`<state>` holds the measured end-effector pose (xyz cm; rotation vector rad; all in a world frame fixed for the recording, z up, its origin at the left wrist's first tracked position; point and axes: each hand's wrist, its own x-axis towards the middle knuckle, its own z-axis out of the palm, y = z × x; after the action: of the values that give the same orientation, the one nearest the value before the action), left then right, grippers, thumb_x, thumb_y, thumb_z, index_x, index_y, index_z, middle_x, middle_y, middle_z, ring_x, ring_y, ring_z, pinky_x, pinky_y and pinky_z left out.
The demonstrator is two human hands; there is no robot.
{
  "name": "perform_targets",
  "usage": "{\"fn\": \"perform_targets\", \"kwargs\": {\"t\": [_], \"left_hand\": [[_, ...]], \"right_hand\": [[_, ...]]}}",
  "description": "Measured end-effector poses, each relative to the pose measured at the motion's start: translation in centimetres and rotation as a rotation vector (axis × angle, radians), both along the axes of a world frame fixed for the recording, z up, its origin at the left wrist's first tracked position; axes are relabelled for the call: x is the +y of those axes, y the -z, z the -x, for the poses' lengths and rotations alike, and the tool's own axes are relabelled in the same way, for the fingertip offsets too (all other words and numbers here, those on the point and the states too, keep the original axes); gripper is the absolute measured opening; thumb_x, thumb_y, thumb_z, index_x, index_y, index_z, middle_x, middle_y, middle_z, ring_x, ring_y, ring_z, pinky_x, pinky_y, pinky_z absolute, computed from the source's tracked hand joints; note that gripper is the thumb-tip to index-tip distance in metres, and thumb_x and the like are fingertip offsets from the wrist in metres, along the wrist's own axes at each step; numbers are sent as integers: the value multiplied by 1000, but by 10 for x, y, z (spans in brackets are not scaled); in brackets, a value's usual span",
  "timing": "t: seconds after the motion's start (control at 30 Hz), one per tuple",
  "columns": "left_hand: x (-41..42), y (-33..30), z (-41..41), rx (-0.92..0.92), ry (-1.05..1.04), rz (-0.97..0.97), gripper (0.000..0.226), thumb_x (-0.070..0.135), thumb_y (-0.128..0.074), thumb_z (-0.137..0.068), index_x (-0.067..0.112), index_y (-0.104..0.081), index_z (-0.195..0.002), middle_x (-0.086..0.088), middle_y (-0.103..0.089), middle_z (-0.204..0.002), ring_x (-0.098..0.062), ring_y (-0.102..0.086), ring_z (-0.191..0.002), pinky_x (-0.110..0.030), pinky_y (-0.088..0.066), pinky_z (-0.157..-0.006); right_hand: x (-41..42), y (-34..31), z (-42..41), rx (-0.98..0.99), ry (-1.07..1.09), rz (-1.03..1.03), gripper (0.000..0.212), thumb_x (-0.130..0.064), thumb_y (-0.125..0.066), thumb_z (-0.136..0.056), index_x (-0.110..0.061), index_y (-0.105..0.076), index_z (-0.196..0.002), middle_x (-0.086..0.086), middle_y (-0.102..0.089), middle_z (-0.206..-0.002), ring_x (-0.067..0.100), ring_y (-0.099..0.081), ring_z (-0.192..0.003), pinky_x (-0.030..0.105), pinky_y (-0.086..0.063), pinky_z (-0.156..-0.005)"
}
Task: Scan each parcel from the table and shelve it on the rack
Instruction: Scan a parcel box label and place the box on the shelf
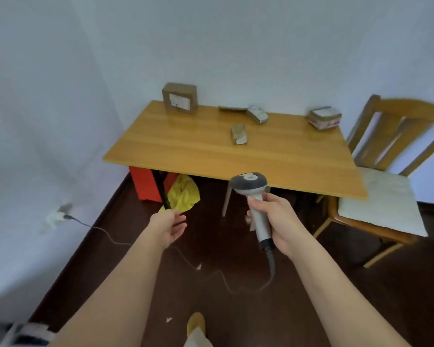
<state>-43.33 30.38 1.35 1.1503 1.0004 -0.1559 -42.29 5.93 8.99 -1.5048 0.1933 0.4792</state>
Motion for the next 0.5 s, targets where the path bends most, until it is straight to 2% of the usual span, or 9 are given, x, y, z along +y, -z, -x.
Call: {"fn": "perform_targets", "kwargs": {"t": [0.13, 0.3, 0.5], "left_hand": [[-2, 13, -97, 16, 19, -7, 20, 8, -48, -98, 7, -56, -116, -6, -61, -84, -18, -57, -72, -28, -46, -60], [-32, -1, -233, 27, 206, -16, 18, 11, -45, -100, 7, -56, -115, -7, -60, -87, -19, -57, -74, -28, -49, -62], [-81, -14, -360, -42, 400, 9, 17, 12, -51, -100, 6, -56, -115, -7, -61, -89, -20, -58, -74, -28, -50, -61]], "right_hand": [[-7, 4, -71, 18, 115, 9, 23, -22, -61, -98, -14, -63, -119, 7, -58, -93, 19, -57, -83, 35, -47, -71], [-24, -15, -165, 35, 302, -16, 27, -26, -62, -97, -13, -60, -120, 5, -63, -102, 20, -62, -88, 33, -51, -72], [-54, -24, -271, -10, 403, 2, 26, -27, -62, -97, -11, -64, -118, 5, -64, -100, 21, -64, -89, 36, -52, -75]]}}
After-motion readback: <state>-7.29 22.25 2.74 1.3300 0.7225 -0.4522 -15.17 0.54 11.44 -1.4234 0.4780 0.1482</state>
